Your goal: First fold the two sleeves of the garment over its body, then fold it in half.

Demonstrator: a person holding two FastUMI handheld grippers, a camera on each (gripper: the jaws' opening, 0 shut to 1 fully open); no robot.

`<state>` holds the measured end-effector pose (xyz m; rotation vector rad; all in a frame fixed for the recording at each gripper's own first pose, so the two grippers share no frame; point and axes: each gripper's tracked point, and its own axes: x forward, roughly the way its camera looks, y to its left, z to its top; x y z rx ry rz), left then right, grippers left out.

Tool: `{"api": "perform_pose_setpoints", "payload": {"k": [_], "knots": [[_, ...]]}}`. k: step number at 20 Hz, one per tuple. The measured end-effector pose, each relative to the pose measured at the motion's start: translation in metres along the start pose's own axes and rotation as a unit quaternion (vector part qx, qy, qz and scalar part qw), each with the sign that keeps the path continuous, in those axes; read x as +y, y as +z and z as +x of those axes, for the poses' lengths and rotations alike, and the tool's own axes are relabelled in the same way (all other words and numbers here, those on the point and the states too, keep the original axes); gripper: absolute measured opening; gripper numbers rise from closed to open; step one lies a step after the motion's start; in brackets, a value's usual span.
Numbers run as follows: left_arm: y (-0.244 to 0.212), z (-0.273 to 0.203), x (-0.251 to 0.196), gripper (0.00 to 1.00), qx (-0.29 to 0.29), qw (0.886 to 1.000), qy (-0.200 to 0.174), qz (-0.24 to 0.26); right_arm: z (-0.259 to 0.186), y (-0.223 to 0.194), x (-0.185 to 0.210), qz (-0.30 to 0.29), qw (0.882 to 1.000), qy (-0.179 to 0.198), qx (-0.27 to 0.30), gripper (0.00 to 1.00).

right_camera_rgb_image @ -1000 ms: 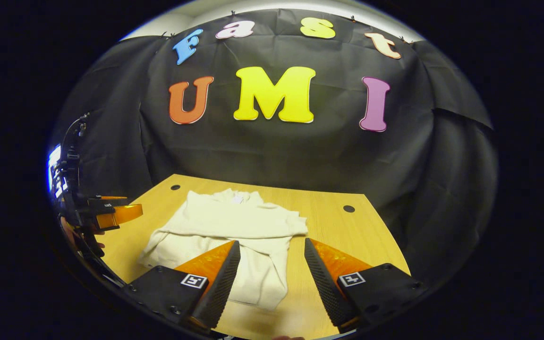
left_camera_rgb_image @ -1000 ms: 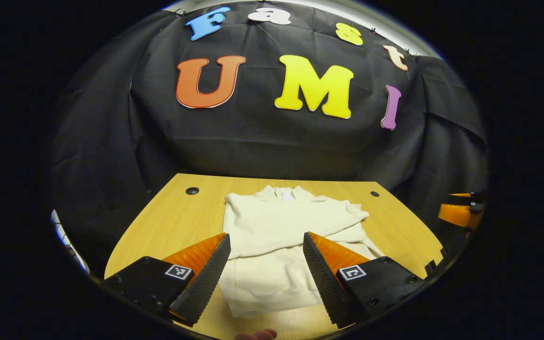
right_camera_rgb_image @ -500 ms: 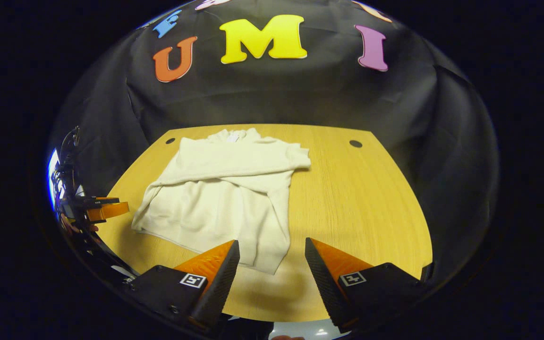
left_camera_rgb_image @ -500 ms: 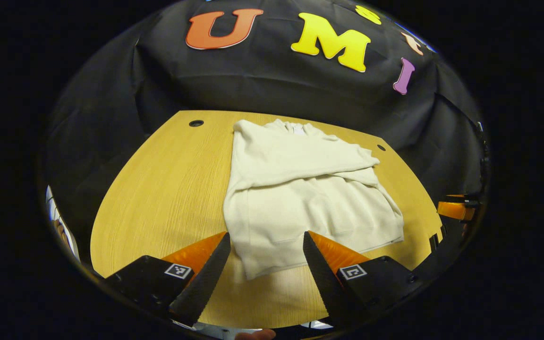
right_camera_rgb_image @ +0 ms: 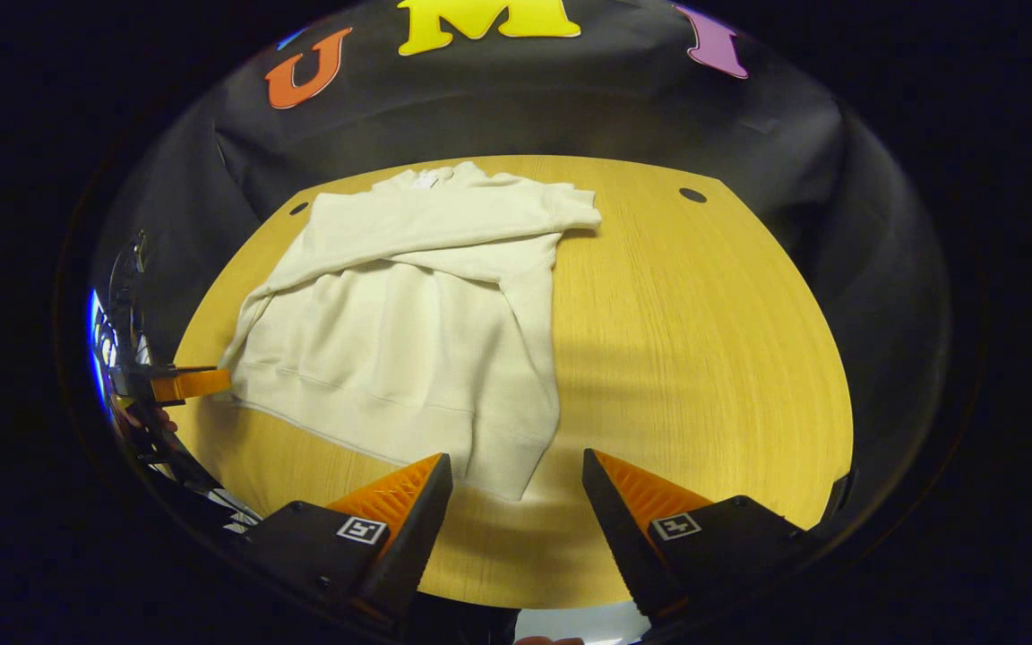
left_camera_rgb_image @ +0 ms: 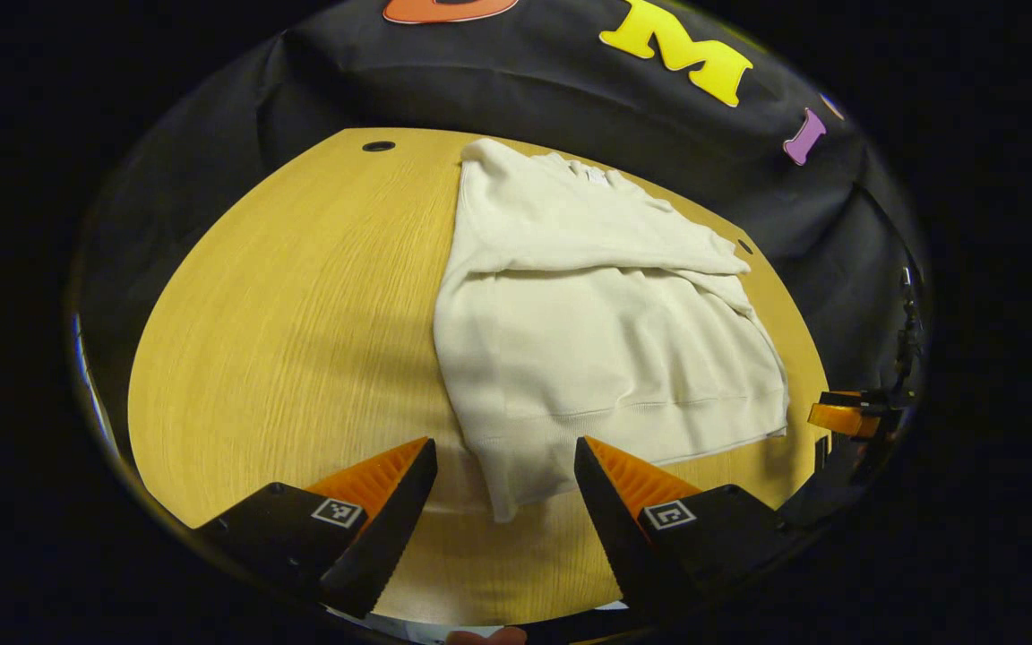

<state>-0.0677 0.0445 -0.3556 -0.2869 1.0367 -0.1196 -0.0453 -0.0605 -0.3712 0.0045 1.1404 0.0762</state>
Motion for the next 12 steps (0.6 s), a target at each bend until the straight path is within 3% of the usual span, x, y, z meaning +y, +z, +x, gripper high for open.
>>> {"api": "perform_pose_setpoints", "payload": {"k": [5, 8, 10, 11, 12], "knots": [[0.005, 0.004, -0.003, 0.98, 0.007, 1.0, 0.016, -0.006, 0.034, -0.015, 0.008, 0.01, 0.999, -0.022, 0.042, 0.96], [0.002, 0.009, 0.002, 1.0, 0.024, 0.998, 0.054, 0.003, 0.038, -0.011, 0.014, 0.037, 0.998, -0.027, 0.043, 0.97], [0.001, 0.009, 0.012, 0.87, 0.028, 0.996, 0.09, 0.006, 0.044, -0.012, 0.015, 0.046, 0.998, -0.028, 0.039, 0.95], [0.003, 0.011, 0.018, 0.75, 0.024, 0.994, 0.105, 0.004, 0.044, -0.011, 0.017, 0.043, 0.998, -0.023, 0.031, 0.94], [0.003, 0.009, 0.016, 0.75, 0.019, 0.994, 0.105, -0.006, 0.046, -0.01, 0.021, 0.039, 0.999, -0.014, 0.028, 0.87]]}}
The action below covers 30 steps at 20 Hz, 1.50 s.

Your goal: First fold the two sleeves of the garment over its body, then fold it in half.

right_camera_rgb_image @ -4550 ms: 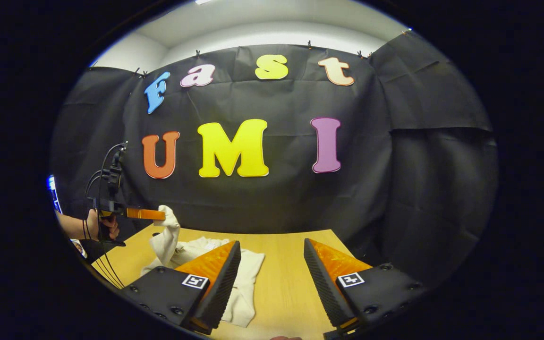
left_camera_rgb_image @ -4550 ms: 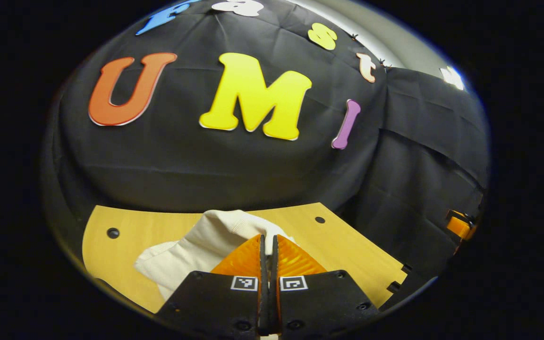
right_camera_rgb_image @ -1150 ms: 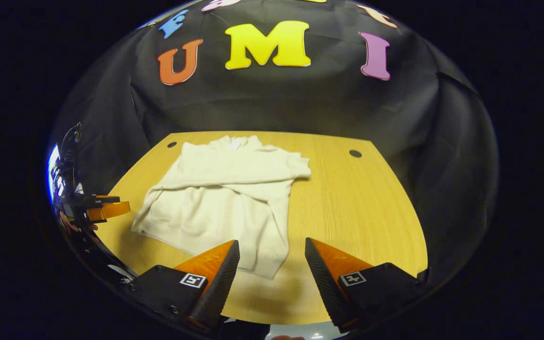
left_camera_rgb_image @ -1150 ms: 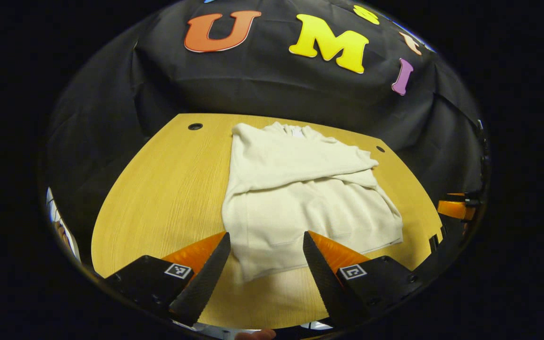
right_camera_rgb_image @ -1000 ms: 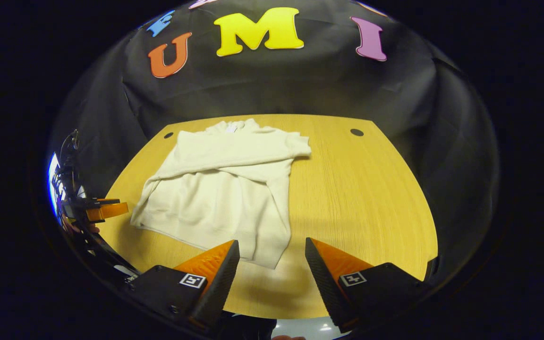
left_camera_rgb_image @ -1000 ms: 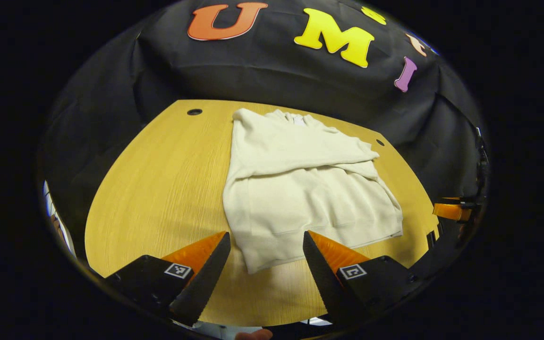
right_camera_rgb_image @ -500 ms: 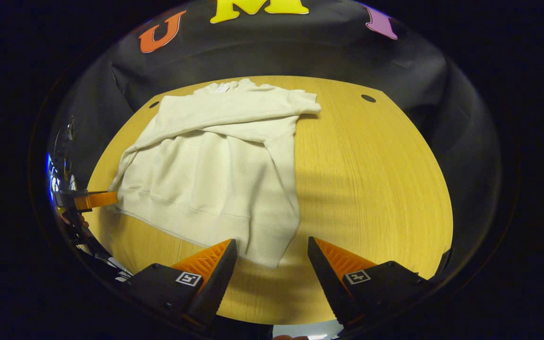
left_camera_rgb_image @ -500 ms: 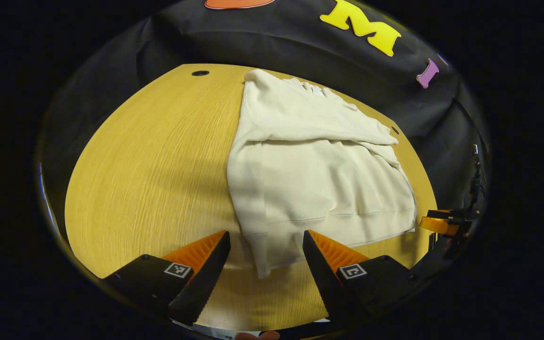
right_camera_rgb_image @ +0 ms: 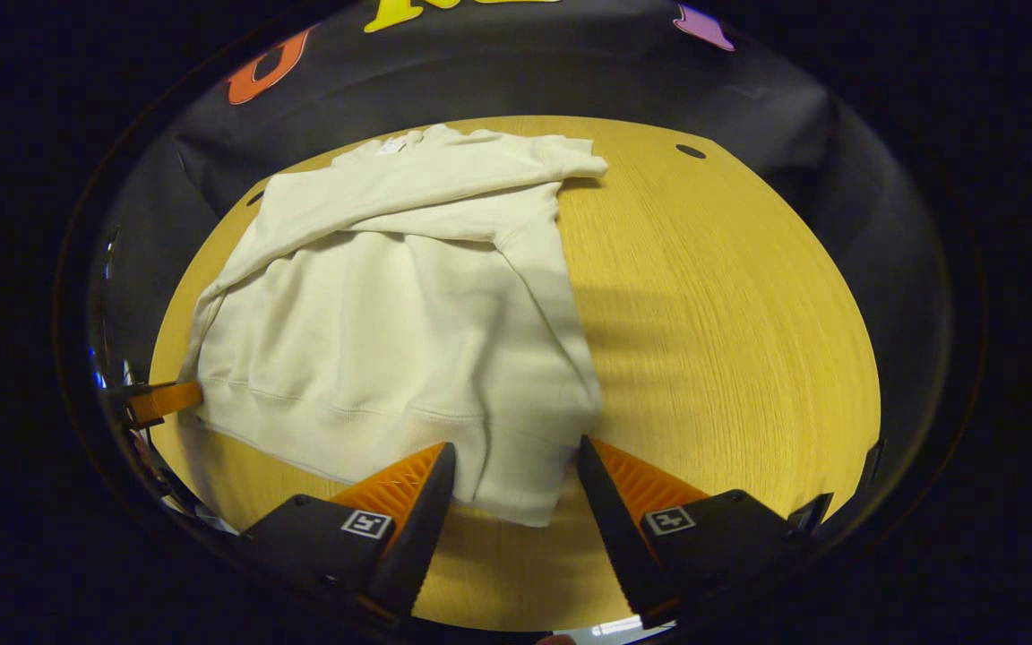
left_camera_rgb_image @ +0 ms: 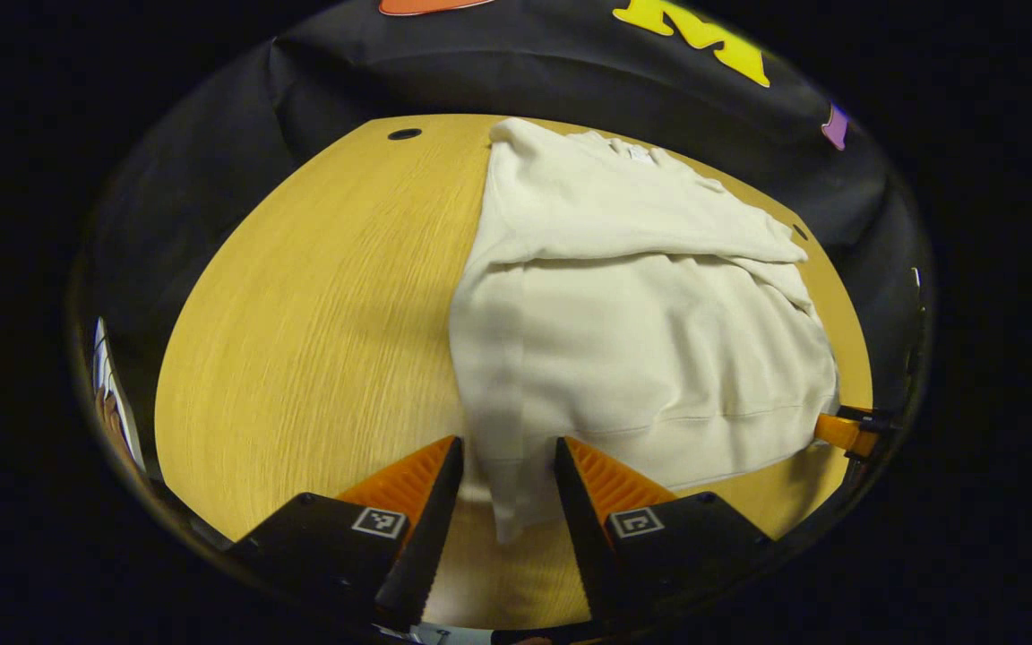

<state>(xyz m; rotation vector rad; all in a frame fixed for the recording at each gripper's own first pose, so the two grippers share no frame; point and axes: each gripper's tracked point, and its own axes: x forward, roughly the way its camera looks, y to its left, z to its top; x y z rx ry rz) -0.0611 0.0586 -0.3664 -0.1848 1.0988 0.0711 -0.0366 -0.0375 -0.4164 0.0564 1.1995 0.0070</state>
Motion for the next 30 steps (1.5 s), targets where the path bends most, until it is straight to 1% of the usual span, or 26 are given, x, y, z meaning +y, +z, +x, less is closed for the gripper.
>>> {"api": "perform_pose_setpoints", "payload": {"k": [1, 2, 3, 4, 5, 6, 7, 8, 9, 11, 12, 14, 15, 17, 19, 21, 23, 26, 30], "knots": [[-0.001, -0.002, -0.002, 0.52, -0.003, 1.0, -0.002, -0.008, -0.001, 0.0, 0.002, 0.001, 1.0, 0.007, -0.002, 0.79], [-0.001, -0.002, -0.004, 0.46, -0.003, 1.0, -0.005, -0.011, 0.0, -0.001, 0.005, 0.004, 1.0, 0.016, -0.001, 0.58], [-0.001, -0.004, -0.009, 0.39, -0.001, 1.0, -0.015, -0.015, 0.0, 0.0, 0.011, 0.014, 0.999, 0.031, 0.002, 0.51], [0.0, -0.005, -0.013, 0.33, -0.002, 0.999, -0.024, -0.023, 0.001, 0.002, 0.012, 0.026, 0.999, 0.035, 0.0, 0.37], [0.002, -0.005, -0.02, 0.2, -0.003, 0.999, -0.04, -0.034, 0.001, 0.003, 0.013, 0.035, 0.998, 0.043, 0.002, 0.23], [0.004, -0.008, -0.026, 0.16, -0.005, 0.997, -0.054, -0.047, -0.001, 0.003, 0.014, 0.051, 0.997, 0.055, 0.0, 0.22], [0.007, -0.012, -0.031, 0.1, -0.006, 0.996, -0.065, -0.059, -0.004, 0.005, 0.014, 0.076, 0.995, 0.066, 0.002, 0.16], [0.01, -0.016, -0.035, 0.08, -0.008, 0.995, -0.075, -0.067, -0.002, 0.006, 0.016, 0.098, 0.992, 0.078, 0.001, 0.09], [0.01, -0.024, -0.033, 0.06, -0.008, 0.994, -0.081, -0.068, -0.005, 0.01, 0.014, 0.109, 0.99, 0.086, -0.004, 0.09], [0.02, -0.048, -0.035, 0.04, -0.017, 0.994, -0.088, -0.061, -0.015, 0.019, 0.016, 0.118, 0.988, 0.101, -0.016, 0.09], [0.027, -0.052, -0.038, 0.05, -0.024, 0.994, -0.092, -0.053, -0.021, 0.024, 0.016, 0.12, 0.987, 0.107, -0.022, 0.09], [0.045, -0.067, -0.047, 0.05, -0.04, 0.994, -0.095, -0.038, -0.038, 0.041, 0.018, 0.122, 0.984, 0.119, -0.044, 0.07], [0.055, -0.074, -0.053, 0.04, -0.049, 0.993, -0.098, -0.034, -0.045, 0.049, 0.019, 0.121, 0.983, 0.125, -0.055, 0.09], [0.08, -0.091, -0.065, 0.04, -0.07, 0.992, -0.105, -0.027, -0.057, 0.07, 0.021, 0.127, 0.98, 0.136, -0.076, 0.09], [0.112, -0.102, -0.076, 0.04, -0.096, 0.989, -0.115, -0.023, -0.068, 0.094, 0.021, 0.138, 0.975, 0.145, -0.093, 0.09], [0.141, -0.108, -0.078, 0.04, -0.118, 0.985, -0.127, -0.025, -0.078, 0.122, 0.019, 0.148, 0.972, 0.147, -0.11, 0.09], [0.178, -0.123, -0.083, 0.04, -0.141, 0.98, -0.139, -0.029, -0.089, 0.153, 0.022, 0.15, 0.967, 0.159, -0.13, 0.09], [0.233, -0.128, -0.096, 0.04, -0.176, 0.972, -0.153, -0.029, -0.104, 0.207, 0.029, 0.128, 0.963, 0.174, -0.159, 0.09], [0.315, -0.15, -0.115, 0.04, -0.222, 0.956, -0.182, -0.057, -0.122, 0.28, 0.039, 0.109, 0.957, 0.188, -0.19, 0.08]]}}
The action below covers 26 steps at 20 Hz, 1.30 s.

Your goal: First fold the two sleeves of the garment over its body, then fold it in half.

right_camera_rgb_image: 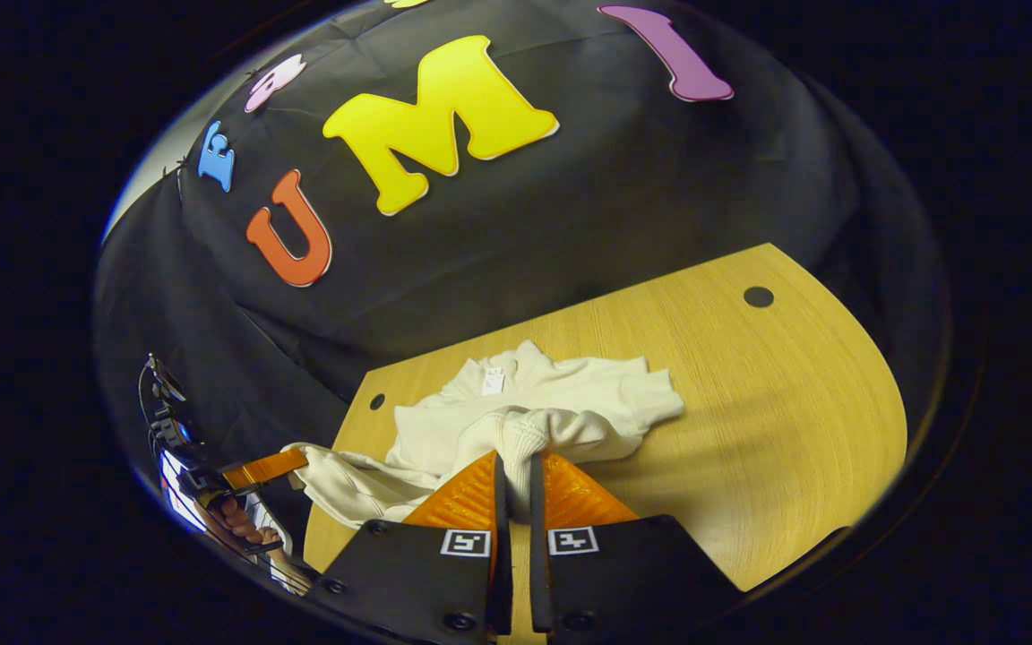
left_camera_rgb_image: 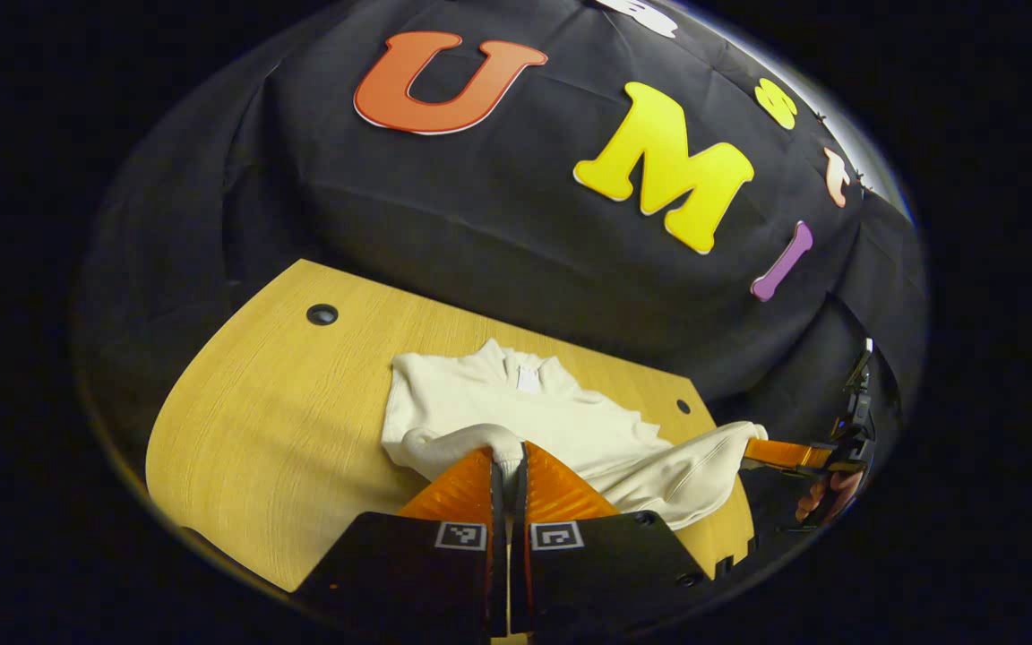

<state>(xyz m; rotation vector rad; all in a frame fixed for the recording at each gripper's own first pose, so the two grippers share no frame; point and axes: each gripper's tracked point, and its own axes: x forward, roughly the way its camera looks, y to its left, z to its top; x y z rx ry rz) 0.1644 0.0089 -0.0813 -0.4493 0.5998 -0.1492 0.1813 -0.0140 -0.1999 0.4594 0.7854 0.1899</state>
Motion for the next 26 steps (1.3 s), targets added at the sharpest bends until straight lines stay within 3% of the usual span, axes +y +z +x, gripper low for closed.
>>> {"api": "perform_pose_setpoints", "payload": {"k": [5, 8, 13, 20, 23, 26], "knots": [[0.074, 0.033, 0.0, 0.04, -0.037, 0.999, 0.004, -0.005, 0.033, 0.082, 0.021, 0.0, 1.0, 0.014, -0.025, 0.08], [0.093, 0.07, 0.011, 0.04, -0.04, 0.999, 0.012, -0.03, 0.068, 0.098, 0.012, 0.022, 1.0, 0.01, -0.012, 0.08], [0.074, 0.147, 0.05, 0.04, -0.033, 0.997, 0.033, -0.065, 0.146, 0.085, -0.025, 0.034, 0.999, -0.006, 0.01, 0.09], [0.035, 0.239, 0.091, 0.04, -0.008, 0.997, 0.063, -0.051, 0.253, 0.049, -0.082, 0.046, 0.998, -0.04, 0.03, 0.09], [0.016, 0.26, 0.108, 0.04, 0.009, 0.995, 0.093, -0.034, 0.277, 0.031, -0.095, 0.06, 0.995, -0.067, 0.032, 0.09], [0.013, 0.273, 0.113, 0.04, 0.008, 0.994, 0.111, -0.016, 0.291, 0.028, -0.098, 0.036, 0.995, -0.088, 0.011, 0.11]]}}
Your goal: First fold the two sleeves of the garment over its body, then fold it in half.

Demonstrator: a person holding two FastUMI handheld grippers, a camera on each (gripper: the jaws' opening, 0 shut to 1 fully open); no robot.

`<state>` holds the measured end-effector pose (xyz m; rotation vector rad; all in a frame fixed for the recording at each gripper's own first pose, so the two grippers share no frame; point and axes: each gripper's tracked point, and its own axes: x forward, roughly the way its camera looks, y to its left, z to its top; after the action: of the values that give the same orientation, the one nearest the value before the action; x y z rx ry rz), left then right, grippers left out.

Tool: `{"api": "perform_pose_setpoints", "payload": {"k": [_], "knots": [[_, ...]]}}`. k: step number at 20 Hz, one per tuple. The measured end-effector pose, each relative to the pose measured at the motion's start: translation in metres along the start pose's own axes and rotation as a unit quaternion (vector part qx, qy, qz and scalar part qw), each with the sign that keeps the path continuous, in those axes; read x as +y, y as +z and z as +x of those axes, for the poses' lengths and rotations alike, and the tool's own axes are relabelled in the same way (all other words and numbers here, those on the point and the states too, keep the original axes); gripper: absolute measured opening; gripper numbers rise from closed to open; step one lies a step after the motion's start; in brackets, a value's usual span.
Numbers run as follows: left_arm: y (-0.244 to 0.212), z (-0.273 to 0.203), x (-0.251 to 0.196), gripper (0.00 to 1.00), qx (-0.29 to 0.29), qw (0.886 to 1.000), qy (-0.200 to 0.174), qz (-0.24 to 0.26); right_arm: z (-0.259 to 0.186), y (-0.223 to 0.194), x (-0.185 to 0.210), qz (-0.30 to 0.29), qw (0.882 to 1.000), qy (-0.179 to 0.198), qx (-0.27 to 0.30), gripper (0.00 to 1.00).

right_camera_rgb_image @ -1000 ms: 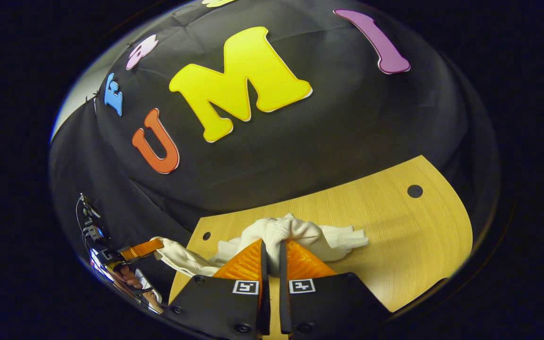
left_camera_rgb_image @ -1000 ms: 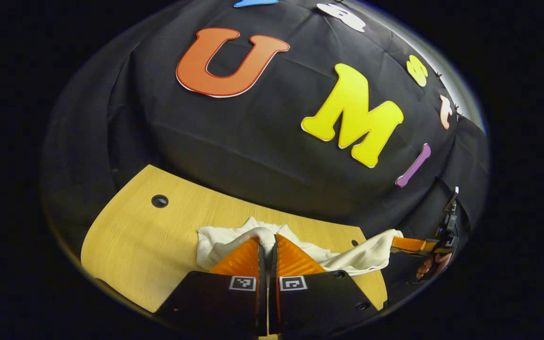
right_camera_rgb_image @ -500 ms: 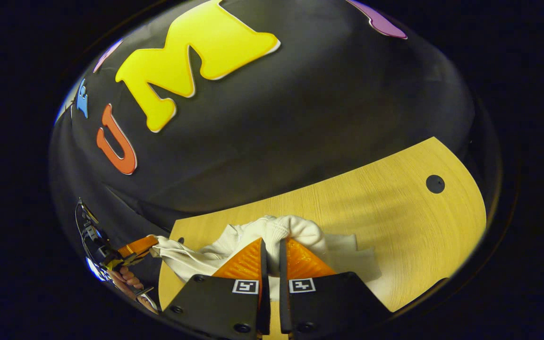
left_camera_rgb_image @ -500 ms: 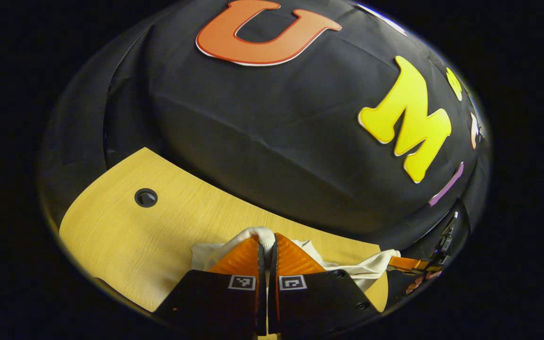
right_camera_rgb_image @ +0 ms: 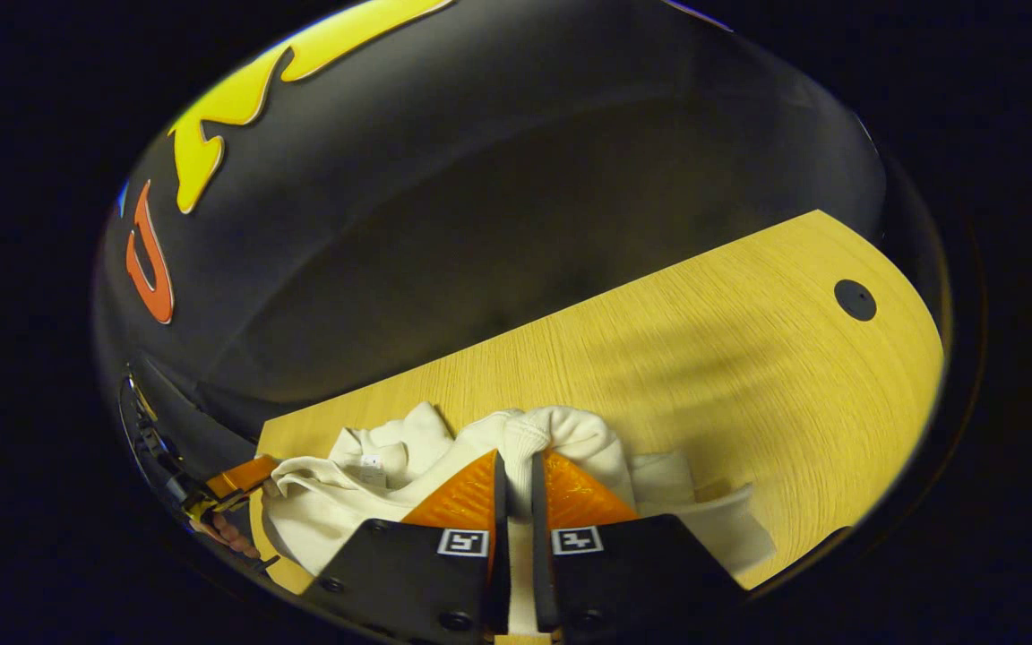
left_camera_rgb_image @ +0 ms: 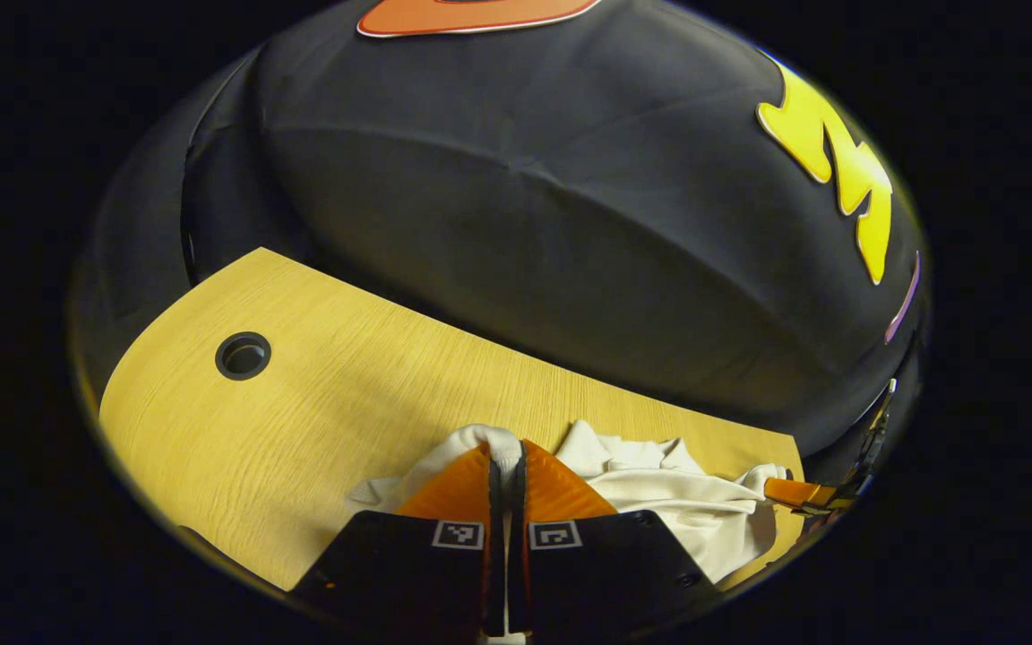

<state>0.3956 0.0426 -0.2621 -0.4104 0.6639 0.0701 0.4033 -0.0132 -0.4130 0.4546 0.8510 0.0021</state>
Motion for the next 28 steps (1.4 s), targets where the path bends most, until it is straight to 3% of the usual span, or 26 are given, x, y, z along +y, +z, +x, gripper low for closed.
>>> {"api": "perform_pose_setpoints", "payload": {"k": [1, 2, 3, 4, 6, 7, 8, 9, 10, 11, 12, 13, 14, 15, 16, 17, 18, 19, 22, 25, 28], "knots": [[0.001, 0.001, -0.002, 0.07, -0.004, 1.0, 0.001, -0.001, 0.0, -0.002, 0.0, -0.004, 1.0, -0.005, -0.003, 0.13], [0.001, 0.0, -0.005, 0.17, -0.005, 1.0, -0.001, -0.003, -0.001, -0.001, 0.002, -0.001, 1.0, -0.007, -0.006, 0.17], [0.0, 0.001, -0.003, 0.14, -0.004, 1.0, 0.0, 0.0, -0.004, 0.001, 0.004, 0.001, 1.0, -0.009, -0.013, 0.23], [0.0, 0.0, 0.0, 0.17, 0.0, 1.0, 0.007, 0.011, -0.006, 0.008, 0.005, 0.0, 1.0, -0.009, -0.027, 0.29], [0.006, -0.004, 0.003, 0.32, -0.004, 0.998, 0.025, 0.049, -0.016, 0.019, 0.006, -0.011, 0.999, -0.015, -0.043, 0.41], [0.015, -0.01, 0.006, 0.47, -0.02, 0.997, 0.032, 0.066, -0.026, 0.023, 0.008, -0.014, 0.998, -0.015, -0.051, 0.62], [0.028, -0.017, 0.004, 0.65, -0.037, 0.996, 0.037, 0.077, -0.035, 0.025, 0.009, -0.022, 0.998, -0.018, -0.056, 0.59], [0.041, -0.027, 0.0, 0.65, -0.053, 0.995, 0.037, 0.08, -0.047, 0.027, 0.007, -0.029, 0.997, -0.019, -0.064, 0.55], [0.054, -0.039, -0.005, 0.7, -0.071, 0.994, 0.036, 0.082, -0.06, 0.03, 0.009, -0.038, 0.996, -0.019, -0.074, 0.61], [0.064, -0.051, -0.007, 0.77, -0.086, 0.992, 0.036, 0.086, -0.071, 0.034, 0.013, -0.048, 0.995, -0.019, -0.083, 0.7], [0.075, -0.069, -0.007, 0.92, -0.1, 0.99, 0.039, 0.091, -0.086, 0.039, 0.018, -0.056, 0.994, -0.018, -0.094, 0.67], [0.086, -0.088, -0.007, 0.82, -0.119, 0.987, 0.045, 0.1, -0.104, 0.039, 0.026, -0.06, 0.993, -0.015, -0.103, 0.75], [0.099, -0.112, -0.008, 0.81, -0.145, 0.982, 0.052, 0.109, -0.126, 0.042, 0.035, -0.057, 0.992, -0.014, -0.115, 0.73], [0.111, -0.135, -0.013, 0.82, -0.166, 0.978, 0.052, 0.116, -0.145, 0.044, 0.04, -0.059, 0.99, -0.012, -0.125, 0.84], [0.119, -0.162, -0.017, 0.82, -0.183, 0.975, 0.049, 0.12, -0.166, 0.046, 0.048, -0.063, 0.988, -0.011, -0.138, 0.8], [0.126, -0.189, -0.024, 0.83, -0.199, 0.971, 0.044, 0.125, -0.188, 0.049, 0.058, -0.069, 0.986, -0.005, -0.152, 0.87], [0.135, -0.219, -0.035, 0.83, -0.22, 0.966, 0.039, 0.131, -0.214, 0.054, 0.071, -0.081, 0.982, 0.001, -0.171, 0.82], [0.146, -0.248, -0.047, 0.83, -0.245, 0.959, 0.038, 0.139, -0.241, 0.058, 0.082, -0.1, 0.976, 0.004, -0.193, 0.88], [0.15, -0.329, -0.085, 0.83, -0.285, 0.946, 0.018, 0.155, -0.33, 0.063, 0.123, -0.137, 0.957, 0.016, -0.254, 0.9], [0.134, -0.393, -0.114, 0.83, -0.304, 0.939, -0.002, 0.159, -0.412, 0.057, 0.159, -0.185, 0.931, 0.027, -0.313, 0.92], [0.109, -0.432, -0.126, 0.84, -0.322, 0.932, -0.013, 0.164, -0.462, 0.026, 0.166, -0.199, 0.92, 0.041, -0.335, 0.92]]}}
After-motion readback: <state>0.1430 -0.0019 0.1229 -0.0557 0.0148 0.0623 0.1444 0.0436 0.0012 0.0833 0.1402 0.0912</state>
